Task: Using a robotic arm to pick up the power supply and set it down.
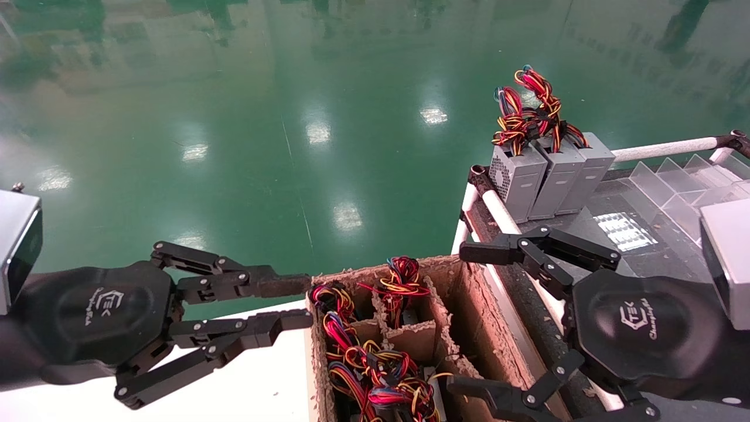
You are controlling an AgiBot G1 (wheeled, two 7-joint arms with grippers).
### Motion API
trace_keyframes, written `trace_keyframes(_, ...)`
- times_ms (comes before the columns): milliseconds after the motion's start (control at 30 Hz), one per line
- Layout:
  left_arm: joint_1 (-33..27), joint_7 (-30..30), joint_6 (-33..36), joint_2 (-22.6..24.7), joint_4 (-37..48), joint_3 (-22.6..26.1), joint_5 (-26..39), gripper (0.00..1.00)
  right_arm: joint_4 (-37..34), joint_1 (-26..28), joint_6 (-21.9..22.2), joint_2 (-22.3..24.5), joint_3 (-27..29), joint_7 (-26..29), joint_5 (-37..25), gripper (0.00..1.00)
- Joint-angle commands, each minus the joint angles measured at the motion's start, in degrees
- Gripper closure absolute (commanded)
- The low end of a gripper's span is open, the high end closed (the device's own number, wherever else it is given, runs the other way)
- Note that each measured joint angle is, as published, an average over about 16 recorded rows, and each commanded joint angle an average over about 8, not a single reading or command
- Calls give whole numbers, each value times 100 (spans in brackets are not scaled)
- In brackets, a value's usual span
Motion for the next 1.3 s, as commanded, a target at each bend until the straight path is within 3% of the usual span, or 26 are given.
trace_keyframes(33,0,0,0,0,0,0,0,100,0,0,0,0,0,0,0,0)
trace_keyframes(233,0,0,0,0,0,0,0,100,0,0,0,0,0,0,0,0)
trace_keyframes(500,0,0,0,0,0,0,0,0,0,0,0,0,0,0,0,0)
trace_keyframes(1300,-1,1,1,0,3,2,-1,0,-46,-117,115,53,-159,149,-292,0)
